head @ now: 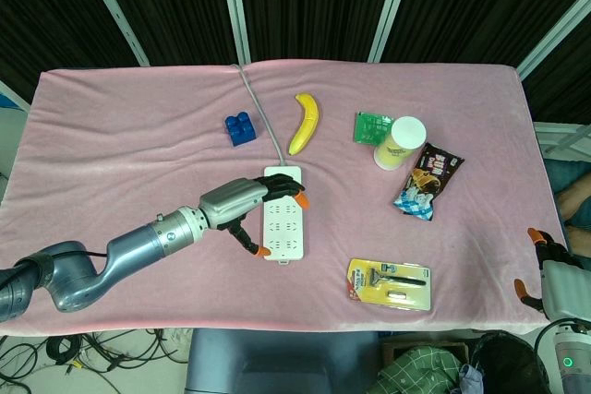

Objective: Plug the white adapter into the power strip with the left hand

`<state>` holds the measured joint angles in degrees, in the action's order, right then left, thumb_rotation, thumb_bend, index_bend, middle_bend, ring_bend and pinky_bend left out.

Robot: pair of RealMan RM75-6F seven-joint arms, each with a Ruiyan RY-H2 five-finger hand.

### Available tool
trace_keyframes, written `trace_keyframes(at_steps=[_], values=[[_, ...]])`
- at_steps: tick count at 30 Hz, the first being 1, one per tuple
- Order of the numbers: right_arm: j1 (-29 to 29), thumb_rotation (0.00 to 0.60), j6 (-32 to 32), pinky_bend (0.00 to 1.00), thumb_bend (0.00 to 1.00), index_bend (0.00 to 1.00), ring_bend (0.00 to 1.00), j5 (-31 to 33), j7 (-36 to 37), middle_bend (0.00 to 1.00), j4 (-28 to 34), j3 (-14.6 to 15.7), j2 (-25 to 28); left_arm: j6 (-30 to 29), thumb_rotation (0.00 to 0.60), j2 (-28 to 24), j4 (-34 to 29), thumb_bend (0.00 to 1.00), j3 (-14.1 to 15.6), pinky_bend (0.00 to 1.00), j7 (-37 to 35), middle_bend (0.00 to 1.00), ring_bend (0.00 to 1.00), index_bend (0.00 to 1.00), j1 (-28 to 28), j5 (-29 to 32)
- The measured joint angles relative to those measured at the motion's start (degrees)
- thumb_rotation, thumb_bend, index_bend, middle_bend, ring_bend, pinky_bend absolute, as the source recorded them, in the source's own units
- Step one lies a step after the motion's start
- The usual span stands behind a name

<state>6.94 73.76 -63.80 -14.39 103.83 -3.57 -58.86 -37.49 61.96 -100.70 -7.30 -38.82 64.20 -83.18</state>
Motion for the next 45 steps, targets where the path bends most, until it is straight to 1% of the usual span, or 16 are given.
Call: trace_keyframes(at_steps=[13,26,30,33,36,39,40,42,43,45], values=[[-0.2,0.600,0.1,0.27,0.28,0.09,0.16,-0.6,0.4,0.09,0.1,0.2,0.2,0.3,0.600,1.0,0.8,0.13,-0.6,0.12,1.8,0.10,0.00,0.19,-1.1,1.6],[-0.1,0.600,-0.3,0.27,0.28,0.10,0.16,-0.5,0.4,0.09,0.1,0.3,0.3,0.8,0.600,0.1,1.7,0.13,-1.3,0.12,2.9,0.10,0.00,0.19,-2.3,2.6],[-0.1,0.600,-0.3,0.27,0.28,0.09,0.16,-0.4,0.4,0.09,0.1,0.3,0.4,0.7,0.600,-0.1,2.4,0.13,-0.9,0.12,4.8,0.10,0.00,0.18,-2.6,2.3],[-0.1,0.600,-0.3,0.27,0.28,0.09,0.16,-0.4,0.5,0.09,0.1,0.3,0.4,0.6,0.600,-0.3,3.5,0.13,-0.2,0.12,8.6,0.11,0.00,0.18,-3.1,2.2],[-0.1,0.600,-0.3,0.27,0.28,0.09,0.16,-0.4,0.5,0.09,0.1,0.3,0.4,0.1,0.600,-0.3,5.1,0.13,0.9,0.15,15.1,0.11,0.02,0.17,-3.8,2.8],[-0.1,0.600,-0.5,0.27,0.28,0.09,0.16,-0.3,0.5,0.09,0.2,0.4,0.4,-1.5,0.600,0.4,6.8,0.13,1.9,0.16,23.8,0.13,0.03,0.17,-5.2,4.8],[-0.1,0.600,-0.5,0.27,0.28,0.09,0.16,-0.3,0.5,0.09,0.3,0.4,0.4,-2.5,0.600,0.9,7.4,0.13,2.3,0.17,27.7,0.14,0.04,0.17,-6.0,6.2],[-0.1,0.600,-0.5,0.27,0.28,0.09,0.16,-0.4,0.4,0.09,0.3,0.4,0.4,-4.0,0.600,1.8,8.2,0.13,2.9,0.19,33.0,0.17,0.07,0.18,-7.4,9.3],[-0.1,0.600,-0.5,0.27,0.28,0.09,0.16,-0.4,0.4,0.09,0.4,0.4,0.3,-4.9,0.600,2.5,8.7,0.13,3.3,0.21,35.8,0.19,0.09,0.18,-8.4,11.8],[-0.1,0.600,-0.5,0.27,0.28,0.09,0.16,-0.3,0.4,0.09,0.4,0.4,0.3,-6.0,0.600,3.7,9.6,0.13,3.8,0.23,38.8,0.21,0.11,0.18,-9.7,15.8]])
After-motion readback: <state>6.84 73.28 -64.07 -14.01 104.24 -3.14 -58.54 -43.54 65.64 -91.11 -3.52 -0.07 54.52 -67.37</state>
